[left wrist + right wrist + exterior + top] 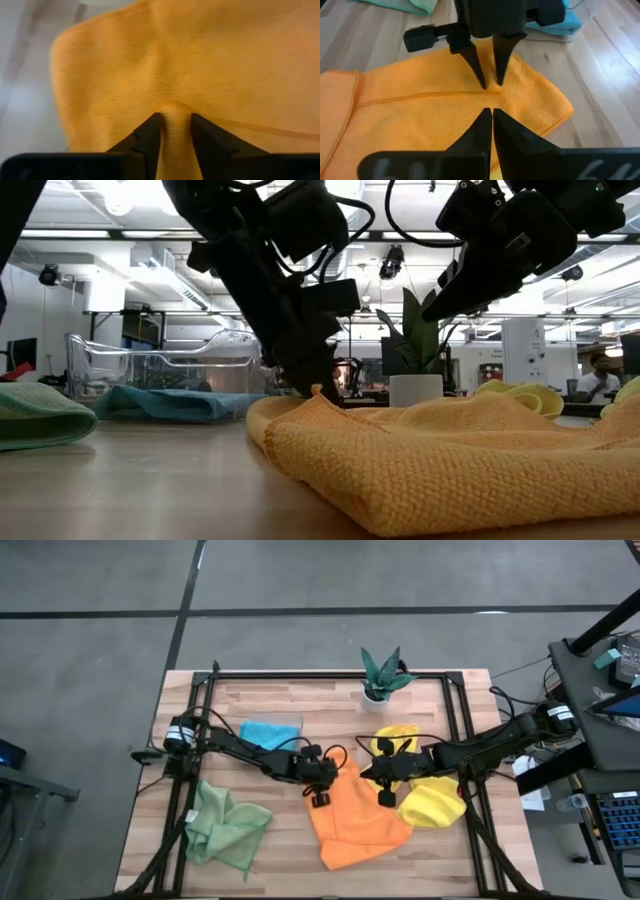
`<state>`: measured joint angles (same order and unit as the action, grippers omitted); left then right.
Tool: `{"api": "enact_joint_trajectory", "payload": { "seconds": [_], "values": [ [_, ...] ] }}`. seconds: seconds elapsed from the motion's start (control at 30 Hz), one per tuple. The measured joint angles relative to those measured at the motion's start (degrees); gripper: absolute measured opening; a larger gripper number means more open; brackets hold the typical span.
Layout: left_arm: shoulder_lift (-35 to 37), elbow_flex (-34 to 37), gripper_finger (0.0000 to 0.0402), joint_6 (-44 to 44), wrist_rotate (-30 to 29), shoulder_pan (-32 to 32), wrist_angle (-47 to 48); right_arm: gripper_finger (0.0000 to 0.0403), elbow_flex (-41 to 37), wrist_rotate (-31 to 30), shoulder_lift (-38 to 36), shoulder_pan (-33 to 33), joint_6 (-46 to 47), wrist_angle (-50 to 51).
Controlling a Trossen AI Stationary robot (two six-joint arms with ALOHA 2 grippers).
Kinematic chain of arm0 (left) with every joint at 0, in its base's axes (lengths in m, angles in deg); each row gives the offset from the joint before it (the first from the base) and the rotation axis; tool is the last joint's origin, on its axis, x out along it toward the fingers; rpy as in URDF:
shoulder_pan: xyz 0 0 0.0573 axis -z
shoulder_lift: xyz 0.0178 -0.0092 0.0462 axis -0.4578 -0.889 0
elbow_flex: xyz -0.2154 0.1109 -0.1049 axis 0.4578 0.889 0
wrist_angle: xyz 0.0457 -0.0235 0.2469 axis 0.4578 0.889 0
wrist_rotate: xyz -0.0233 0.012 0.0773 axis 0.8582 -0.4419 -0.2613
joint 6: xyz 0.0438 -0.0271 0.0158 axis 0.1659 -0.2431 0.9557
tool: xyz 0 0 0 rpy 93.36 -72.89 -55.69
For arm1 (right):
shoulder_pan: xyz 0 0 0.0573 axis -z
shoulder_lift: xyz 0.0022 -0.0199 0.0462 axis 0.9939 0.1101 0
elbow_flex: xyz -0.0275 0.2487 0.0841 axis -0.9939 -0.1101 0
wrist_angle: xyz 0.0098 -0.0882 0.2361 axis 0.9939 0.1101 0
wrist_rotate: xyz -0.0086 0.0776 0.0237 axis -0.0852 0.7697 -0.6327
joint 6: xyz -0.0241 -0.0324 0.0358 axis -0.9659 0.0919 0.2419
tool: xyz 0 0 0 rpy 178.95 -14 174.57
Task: Fold microfiber towels
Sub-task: Fold the orange microfiber cloth
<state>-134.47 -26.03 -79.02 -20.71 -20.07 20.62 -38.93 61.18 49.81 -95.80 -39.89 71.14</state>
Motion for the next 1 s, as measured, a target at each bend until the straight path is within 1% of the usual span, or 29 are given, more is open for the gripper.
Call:
{"api": "enact_joint_trajectory", "payload": {
  "seconds": [0.2, 0.27, 0.43, 0.53, 0.63, 1.0],
  "values": [
    [-0.4, 0.1, 0.0017, 0.4, 0.8, 0.1, 1.1, 0.0009, 0.0, 0.0, 0.0, 0.0, 0.0, 0.0],
    [-0.4, -0.3, 0.0005, 1.4, 0.8, 0.3, 1.4, 0.0009, 0.0, 0.0, 0.0, 0.0, 0.0, 0.0],
    [0.6, -1.5, 0.0002, 3.6, 0.8, 1.2, 1.2, 0.0009, 0.0, 0.0, 0.0, 0.0, 0.3, 0.0],
    [2.5, -1.4, 0.0001, 4.5, 0.9, 1.7, 1.5, 0.0009, 0.0, 0.0, 0.0, 0.0, 0.8, 0.0],
    [5.4, -1.1, 0.0001, 4.5, 0.9, 2.4, 3.8, 0.0009, 0.0, 0.0, 0.0, 0.0, 1.0, 0.0],
    [17.1, 0.2, 0.0001, 4.8, -0.3, 7.9, 21.2, 0.0009, -0.2, 0.0, 0.0, 0.0, 1.5, 0.0]
  ]
}}
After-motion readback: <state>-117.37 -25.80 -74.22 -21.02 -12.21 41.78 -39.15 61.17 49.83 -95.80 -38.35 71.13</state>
